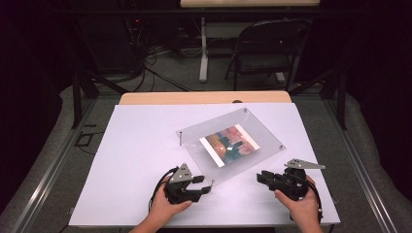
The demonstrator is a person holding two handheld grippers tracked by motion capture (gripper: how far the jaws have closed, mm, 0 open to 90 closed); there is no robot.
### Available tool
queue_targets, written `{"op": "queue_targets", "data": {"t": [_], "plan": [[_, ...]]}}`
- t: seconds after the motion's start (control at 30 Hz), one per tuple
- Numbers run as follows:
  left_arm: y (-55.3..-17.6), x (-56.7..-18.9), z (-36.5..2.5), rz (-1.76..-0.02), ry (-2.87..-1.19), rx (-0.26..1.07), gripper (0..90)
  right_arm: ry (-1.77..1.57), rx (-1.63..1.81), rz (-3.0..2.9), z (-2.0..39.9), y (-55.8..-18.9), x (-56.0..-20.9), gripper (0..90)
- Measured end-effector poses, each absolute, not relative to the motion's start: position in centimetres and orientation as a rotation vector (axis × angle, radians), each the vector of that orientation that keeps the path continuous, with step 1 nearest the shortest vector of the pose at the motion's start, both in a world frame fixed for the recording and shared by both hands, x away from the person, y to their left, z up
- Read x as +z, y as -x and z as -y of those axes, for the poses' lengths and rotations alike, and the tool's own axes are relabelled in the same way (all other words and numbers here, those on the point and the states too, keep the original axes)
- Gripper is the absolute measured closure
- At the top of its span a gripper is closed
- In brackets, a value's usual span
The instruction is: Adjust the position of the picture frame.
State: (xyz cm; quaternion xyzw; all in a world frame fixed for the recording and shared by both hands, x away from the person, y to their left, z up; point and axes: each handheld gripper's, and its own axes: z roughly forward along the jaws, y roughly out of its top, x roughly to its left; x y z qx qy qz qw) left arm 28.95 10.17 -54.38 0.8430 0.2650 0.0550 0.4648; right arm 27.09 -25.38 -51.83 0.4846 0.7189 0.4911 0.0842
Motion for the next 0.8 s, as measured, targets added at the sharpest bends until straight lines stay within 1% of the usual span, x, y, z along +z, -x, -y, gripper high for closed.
{"op": "queue_targets", "data": {"t": [0.1, 0.13, 0.2, 0.3, 0.33, 0.37, 0.43, 0.47, 0.53, 0.67, 0.77, 0.8], "plan": [[-28.8, -54.1, -11.1, -0.661, -2.058, 0.156, 43.9, -1.417, 1.473, -2.138, 25.0, -27.1, -51.9, 62.9], [-28.7, -54.1, -11.4, -0.663, -2.059, 0.163, 43.5, -1.385, 1.472, -2.135, 24.8, -27.1, -51.9, 59.4], [-28.5, -54.0, -12.1, -0.672, -2.064, 0.17, 43.0, -1.356, 1.463, -2.125, 24.6, -27.1, -51.9, 58.4], [-28.6, -53.7, -13.4, -0.695, -2.026, 0.164, 43.2, -1.326, 1.442, -2.126, 24.5, -27.1, -52.0, 56.5], [-28.8, -53.4, -14.3, -0.716, -1.994, 0.195, 43.0, -1.309, 1.427, -2.122, 24.4, -27.1, -52.1, 54.5], [-28.8, -53.4, -14.3, -0.716, -1.994, 0.195, 42.9, -1.309, 1.427, -2.122, 24.4, -27.1, -52.1, 54.5], [-29.1, -53.1, -15.3, -0.74, -1.975, 0.228, 42.8, -1.296, 1.407, -2.122, 24.2, -27.1, -52.2, 53.8], [-29.6, -53.1, -16.2, -0.775, -1.961, 0.27, 42.4, -1.292, 1.405, -2.12, 24.2, -27.1, -52.3, 53.4], [-29.8, -53.1, -16.6, -0.796, -1.953, 0.287, 42.3, -1.294, 1.403, -2.121, 24.1, -27.1, -52.3, 53.4], [-31.4, -53.4, -18.5, -0.89, -1.914, 0.329, 42.9, -1.282, 1.403, -2.116, 24.1, -27.0, -52.3, 53.7], [-32.2, -53.5, -19.1, -0.932, -1.893, 0.321, 45.6, -1.283, 1.407, -2.114, 24.1, -27.0, -52.3, 53.8], [-32.6, -53.5, -19.3, -0.949, -1.875, 0.32, 48.3, -1.28, 1.412, -2.111, 24.0, -27.0, -52.4, 53.8]]}}
